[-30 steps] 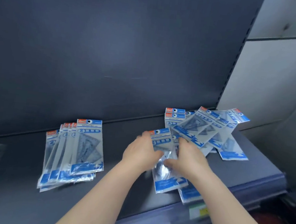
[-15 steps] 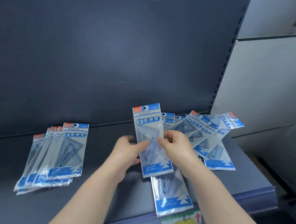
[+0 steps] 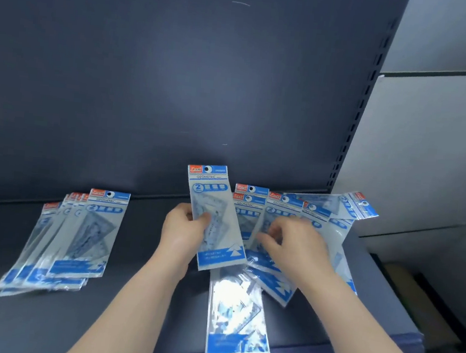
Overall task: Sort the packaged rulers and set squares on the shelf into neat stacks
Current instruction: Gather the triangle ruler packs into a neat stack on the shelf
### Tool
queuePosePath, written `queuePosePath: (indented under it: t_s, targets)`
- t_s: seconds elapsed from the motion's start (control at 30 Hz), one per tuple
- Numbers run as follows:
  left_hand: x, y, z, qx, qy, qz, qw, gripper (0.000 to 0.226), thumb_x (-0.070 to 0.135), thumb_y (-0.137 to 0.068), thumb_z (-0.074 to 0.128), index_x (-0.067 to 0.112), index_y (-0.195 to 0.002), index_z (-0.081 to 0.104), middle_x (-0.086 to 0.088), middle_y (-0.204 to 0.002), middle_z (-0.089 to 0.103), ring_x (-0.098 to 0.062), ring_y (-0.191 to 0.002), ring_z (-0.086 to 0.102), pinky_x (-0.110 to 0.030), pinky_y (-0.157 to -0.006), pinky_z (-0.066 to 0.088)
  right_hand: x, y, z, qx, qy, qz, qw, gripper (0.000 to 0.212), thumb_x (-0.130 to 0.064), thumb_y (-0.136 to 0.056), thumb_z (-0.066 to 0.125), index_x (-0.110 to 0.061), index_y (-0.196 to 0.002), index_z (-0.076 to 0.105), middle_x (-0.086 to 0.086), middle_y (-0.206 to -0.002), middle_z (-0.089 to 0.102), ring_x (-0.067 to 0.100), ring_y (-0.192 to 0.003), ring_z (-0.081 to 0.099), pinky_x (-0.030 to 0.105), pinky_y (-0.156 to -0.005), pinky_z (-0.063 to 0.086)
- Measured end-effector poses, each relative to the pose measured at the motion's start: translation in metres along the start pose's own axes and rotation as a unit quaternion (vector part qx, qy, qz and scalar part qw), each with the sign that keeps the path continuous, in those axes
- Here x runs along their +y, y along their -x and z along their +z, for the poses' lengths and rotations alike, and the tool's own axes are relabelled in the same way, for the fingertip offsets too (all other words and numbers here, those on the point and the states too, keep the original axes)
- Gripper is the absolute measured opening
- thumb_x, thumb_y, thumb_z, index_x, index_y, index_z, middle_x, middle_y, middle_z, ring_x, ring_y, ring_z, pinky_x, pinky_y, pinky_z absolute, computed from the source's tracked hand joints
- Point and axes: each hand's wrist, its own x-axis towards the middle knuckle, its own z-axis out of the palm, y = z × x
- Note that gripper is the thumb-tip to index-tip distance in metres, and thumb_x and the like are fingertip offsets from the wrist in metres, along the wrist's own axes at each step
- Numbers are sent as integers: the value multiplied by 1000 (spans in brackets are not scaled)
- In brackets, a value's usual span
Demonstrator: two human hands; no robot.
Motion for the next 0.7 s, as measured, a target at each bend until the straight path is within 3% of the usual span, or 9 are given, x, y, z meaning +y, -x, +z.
queuePosePath:
  t_s: [0.07, 0.13, 0.23, 0.33, 0.43, 0.5, 0.57, 0.63, 0.7]
  targets:
    - [0, 1, 5, 1, -12, 6, 1000, 13, 14, -96, 59, 11, -108, 60, -5, -101, 70, -22, -88, 70, -37, -72, 58, 7, 1, 0, 5, 74, 51, 996, 55, -68, -73, 60, -25, -108, 56, -1, -111, 57, 23, -107, 51, 35, -80, 42]
    - [0, 3, 10, -2, -23, 9, 1000, 14, 16, -96, 59, 12, -109, 59, -3, -101, 70, -19, -86, 70, -32, -64, 55, 11, -1, 0, -42, 66, 89, 993, 83, -72, -66, 64, -20, -127, 46, 4, -124, 52, 26, -117, 47, 37, -88, 43]
    - [1, 4, 15, -5, -26, 8, 1000, 13, 17, -97, 59, 12, -109, 59, -2, -100, 70, -18, -84, 70, -30, -60, 55, 17, -12, -2, -116, -74, 98, 986, 103, -47, -64, 80, -15, -145, 24, 9, -135, 46, 29, -124, 46, 36, -93, 45]
    - [1, 7, 17, -5, -30, 8, 1000, 13, 18, -96, 60, 13, -108, 59, -3, -100, 70, -19, -85, 70, -31, -62, 56, 27, -21, -5, -158, -137, 124, 970, 113, -36, -64, 83, -16, -150, 13, 8, -139, 46, 27, -125, 49, 37, -94, 48]
    - [1, 6, 14, -4, -41, 12, 999, 13, 19, -96, 60, 13, -107, 59, -3, -101, 70, -18, -85, 70, -30, -61, 55, 22, -20, -4, -110, -69, 132, 983, 113, -63, -58, 77, -13, -145, 25, 7, -134, 48, 27, -122, 49, 38, -89, 49]
    - [1, 4, 11, -3, -44, 10, 999, 14, 19, -96, 60, 13, -109, 59, -3, -102, 70, -18, -87, 70, -31, -62, 55, 13, -20, -1, -94, -22, 130, 987, 118, -71, -50, 76, -11, -141, 30, 10, -132, 48, 29, -121, 48, 39, -88, 48]
    - [3, 2, 6, -5, -41, 11, 999, 16, 19, -96, 60, 13, -111, 59, -3, -103, 70, -18, -87, 70, -31, -62, 55, 7, -23, -1, -123, -28, 151, 980, 107, -60, -49, 82, -12, -133, 37, 7, -123, 52, 28, -114, 53, 37, -83, 50]
    - [5, -1, 0, -10, -39, 14, 999, 16, 20, -96, 61, 13, -111, 60, -2, -102, 70, -17, -87, 70, -30, -62, 55, 6, -25, -7, -148, -38, 158, 976, 74, -47, -57, 81, -15, -116, 52, 0, -105, 60, 24, -100, 60, 33, -77, 51]
    - [5, -3, -9, -16, -50, 13, 999, 15, 20, -95, 62, 15, -110, 60, -1, -101, 70, -17, -86, 70, -31, -63, 56, 1, -25, -12, -102, -46, 144, 983, 42, -39, -75, 69, -19, -111, 58, 1, -101, 64, 27, -95, 62, 33, -75, 50]
